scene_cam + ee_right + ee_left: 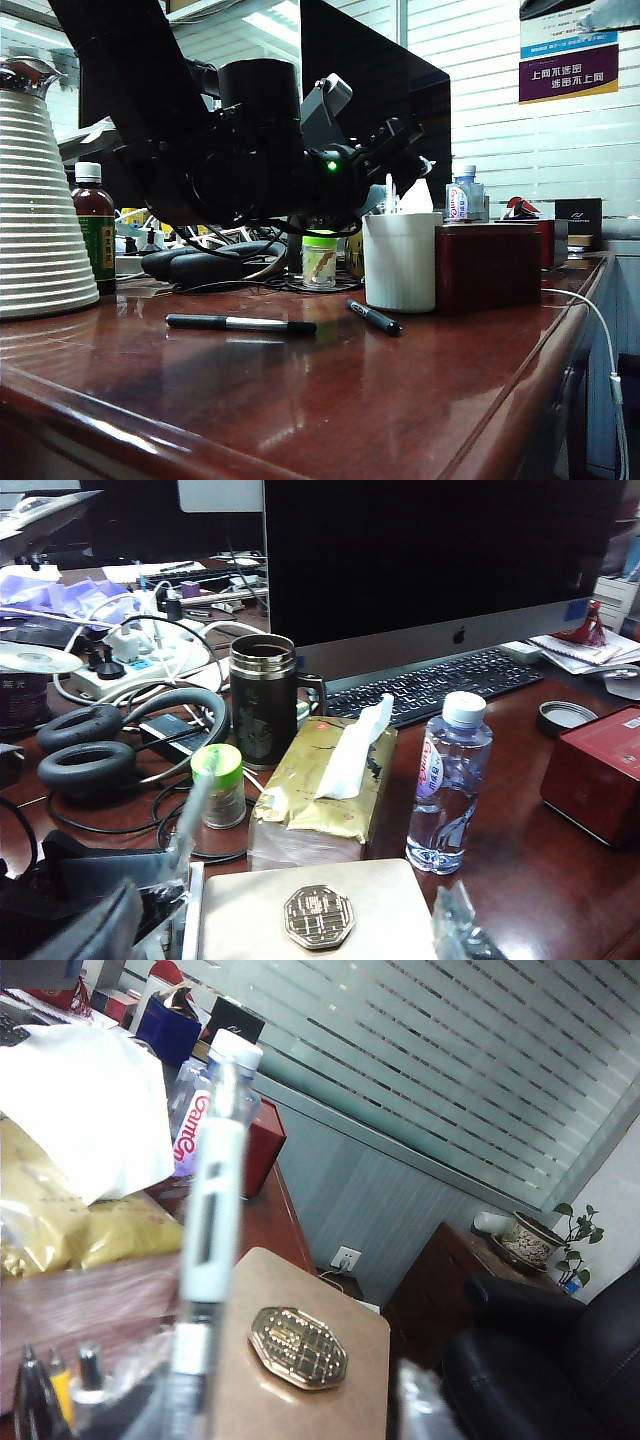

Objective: Pick up all the pens on the desk and put them into the pen holder one by one.

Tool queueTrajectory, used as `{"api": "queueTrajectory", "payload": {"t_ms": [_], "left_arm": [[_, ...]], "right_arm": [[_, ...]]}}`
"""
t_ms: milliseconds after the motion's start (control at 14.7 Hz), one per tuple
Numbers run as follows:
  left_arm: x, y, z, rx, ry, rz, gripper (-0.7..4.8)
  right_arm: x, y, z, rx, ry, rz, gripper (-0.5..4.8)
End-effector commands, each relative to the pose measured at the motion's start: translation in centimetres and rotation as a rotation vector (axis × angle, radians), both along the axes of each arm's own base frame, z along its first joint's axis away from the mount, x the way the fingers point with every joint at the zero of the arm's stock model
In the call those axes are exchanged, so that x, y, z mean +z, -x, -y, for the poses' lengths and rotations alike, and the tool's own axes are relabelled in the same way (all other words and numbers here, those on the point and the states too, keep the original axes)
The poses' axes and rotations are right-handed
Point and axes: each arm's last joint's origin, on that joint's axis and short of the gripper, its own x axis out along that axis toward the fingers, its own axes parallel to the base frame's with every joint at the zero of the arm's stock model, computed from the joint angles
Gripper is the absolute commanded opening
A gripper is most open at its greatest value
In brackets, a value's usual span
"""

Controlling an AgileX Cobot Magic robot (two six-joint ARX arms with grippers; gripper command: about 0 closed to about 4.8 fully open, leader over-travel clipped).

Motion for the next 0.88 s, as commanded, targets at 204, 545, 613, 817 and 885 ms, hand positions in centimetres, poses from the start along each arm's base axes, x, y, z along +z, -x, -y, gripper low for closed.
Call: {"api": "queueTrajectory", "payload": {"t_ms": [204,545,613,817,885], "left_arm": [[0.8,0.2,0.1,-0.037,0.029,0.052,2.88],[6.5,1.7,-0.4,-0.192,0.075,0.177,2.89],[8.7,2.3,-0.9,-0.226,0.037,0.162,2.98],[12.1,4.0,-3.5,-0.212,-0.237,0.026,4.37],[12.2,4.5,-4.8,-0.21,-0.331,-0.079,4.39]], "right_arm": [[0.4,0.1,0.0,0.006,-0.001,0.021,3.77],[0.3,0.1,-0.1,0.023,-0.001,0.016,3.77],[0.0,0.2,-0.3,0.083,0.0,-0.014,3.77],[-2.4,-0.6,-1.7,0.171,0.021,-0.189,3.77],[-3.2,-1.1,-2.2,0.192,0.025,-0.229,3.77]]}}
